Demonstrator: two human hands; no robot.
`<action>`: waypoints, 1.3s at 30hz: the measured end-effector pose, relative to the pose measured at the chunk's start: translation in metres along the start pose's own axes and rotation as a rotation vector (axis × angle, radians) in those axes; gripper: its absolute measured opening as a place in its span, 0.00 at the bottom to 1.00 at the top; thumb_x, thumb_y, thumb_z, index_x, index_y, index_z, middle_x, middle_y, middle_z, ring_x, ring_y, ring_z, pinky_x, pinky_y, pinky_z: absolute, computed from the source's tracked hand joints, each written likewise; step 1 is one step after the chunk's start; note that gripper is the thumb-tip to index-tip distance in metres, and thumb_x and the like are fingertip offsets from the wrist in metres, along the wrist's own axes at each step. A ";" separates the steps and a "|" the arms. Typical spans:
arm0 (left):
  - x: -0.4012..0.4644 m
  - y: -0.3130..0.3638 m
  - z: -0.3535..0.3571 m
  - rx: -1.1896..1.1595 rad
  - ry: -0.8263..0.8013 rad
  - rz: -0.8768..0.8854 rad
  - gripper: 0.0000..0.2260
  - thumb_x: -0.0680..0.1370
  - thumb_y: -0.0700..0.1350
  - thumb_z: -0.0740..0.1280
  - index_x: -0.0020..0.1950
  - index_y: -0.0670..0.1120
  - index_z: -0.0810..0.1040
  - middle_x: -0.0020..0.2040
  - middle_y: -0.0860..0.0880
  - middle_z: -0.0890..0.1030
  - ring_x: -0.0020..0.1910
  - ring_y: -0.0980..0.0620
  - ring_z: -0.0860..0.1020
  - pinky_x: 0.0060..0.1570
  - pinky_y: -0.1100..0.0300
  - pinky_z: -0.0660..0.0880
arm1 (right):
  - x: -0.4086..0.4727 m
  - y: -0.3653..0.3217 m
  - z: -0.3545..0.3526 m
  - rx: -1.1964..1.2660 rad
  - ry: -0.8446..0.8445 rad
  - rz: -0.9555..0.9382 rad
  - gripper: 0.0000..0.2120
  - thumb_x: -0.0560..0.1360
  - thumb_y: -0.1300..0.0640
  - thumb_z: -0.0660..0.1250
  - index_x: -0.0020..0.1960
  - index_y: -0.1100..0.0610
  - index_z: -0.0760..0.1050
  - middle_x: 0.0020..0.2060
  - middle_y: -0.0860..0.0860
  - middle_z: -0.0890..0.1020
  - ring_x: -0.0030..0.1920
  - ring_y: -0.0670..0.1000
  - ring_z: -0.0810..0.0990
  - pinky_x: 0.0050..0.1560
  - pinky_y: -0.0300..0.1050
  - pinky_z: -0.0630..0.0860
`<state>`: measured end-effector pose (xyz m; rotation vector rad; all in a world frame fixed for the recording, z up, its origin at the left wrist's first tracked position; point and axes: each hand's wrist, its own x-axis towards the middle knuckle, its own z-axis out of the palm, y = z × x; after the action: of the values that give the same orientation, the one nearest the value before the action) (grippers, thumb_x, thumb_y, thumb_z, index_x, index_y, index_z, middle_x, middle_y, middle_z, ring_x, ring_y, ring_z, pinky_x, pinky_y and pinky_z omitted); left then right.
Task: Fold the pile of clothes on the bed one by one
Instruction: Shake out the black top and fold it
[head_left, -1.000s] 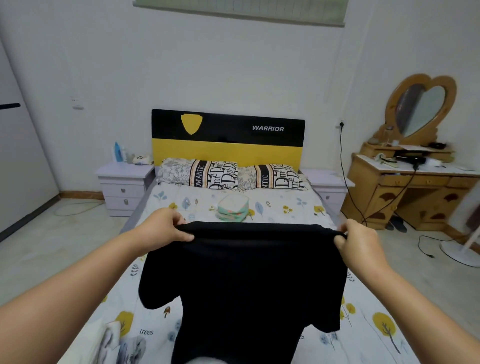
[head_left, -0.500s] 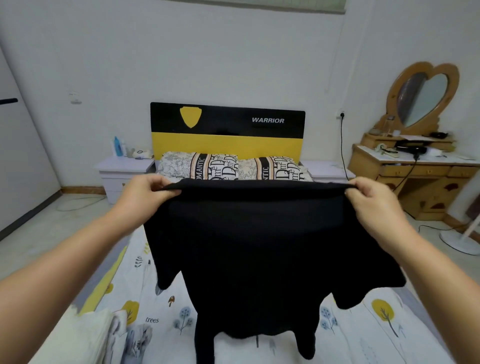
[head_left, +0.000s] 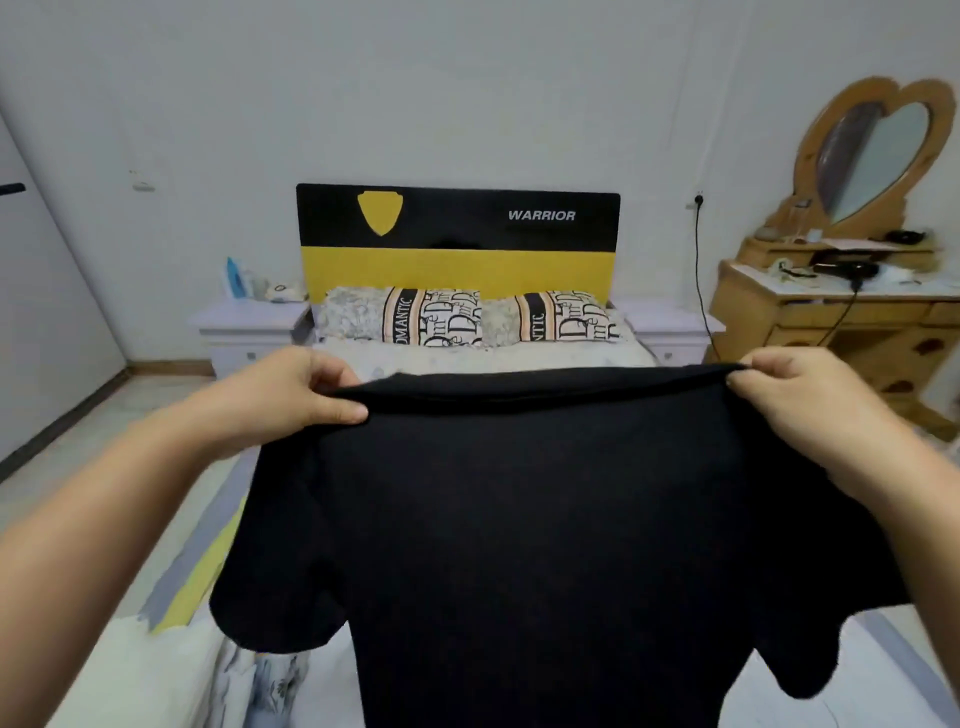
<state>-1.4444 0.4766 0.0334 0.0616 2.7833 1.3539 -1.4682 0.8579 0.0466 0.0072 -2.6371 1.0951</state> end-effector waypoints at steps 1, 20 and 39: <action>0.008 -0.017 0.016 0.022 -0.031 -0.036 0.07 0.73 0.37 0.70 0.35 0.44 0.78 0.32 0.50 0.80 0.32 0.56 0.76 0.35 0.64 0.71 | 0.001 0.016 0.019 -0.032 -0.050 0.037 0.11 0.76 0.60 0.62 0.38 0.64 0.77 0.35 0.62 0.80 0.34 0.57 0.75 0.33 0.43 0.65; 0.147 -0.286 0.246 0.190 0.212 -0.316 0.11 0.72 0.37 0.65 0.37 0.54 0.75 0.37 0.56 0.79 0.38 0.57 0.77 0.38 0.62 0.71 | 0.029 0.264 0.331 -0.133 -0.276 0.237 0.10 0.78 0.59 0.55 0.43 0.61 0.73 0.35 0.56 0.78 0.37 0.55 0.76 0.36 0.47 0.69; 0.207 -0.461 0.346 0.357 0.110 -0.638 0.17 0.78 0.49 0.64 0.60 0.39 0.71 0.56 0.40 0.77 0.55 0.39 0.75 0.52 0.52 0.70 | 0.069 0.385 0.505 -0.472 -0.493 0.314 0.27 0.79 0.49 0.58 0.73 0.61 0.56 0.67 0.63 0.67 0.67 0.63 0.66 0.60 0.56 0.67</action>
<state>-1.6384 0.4757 -0.5475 -0.8284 2.7153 0.7212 -1.7080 0.7883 -0.5408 -0.2753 -3.3745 0.5681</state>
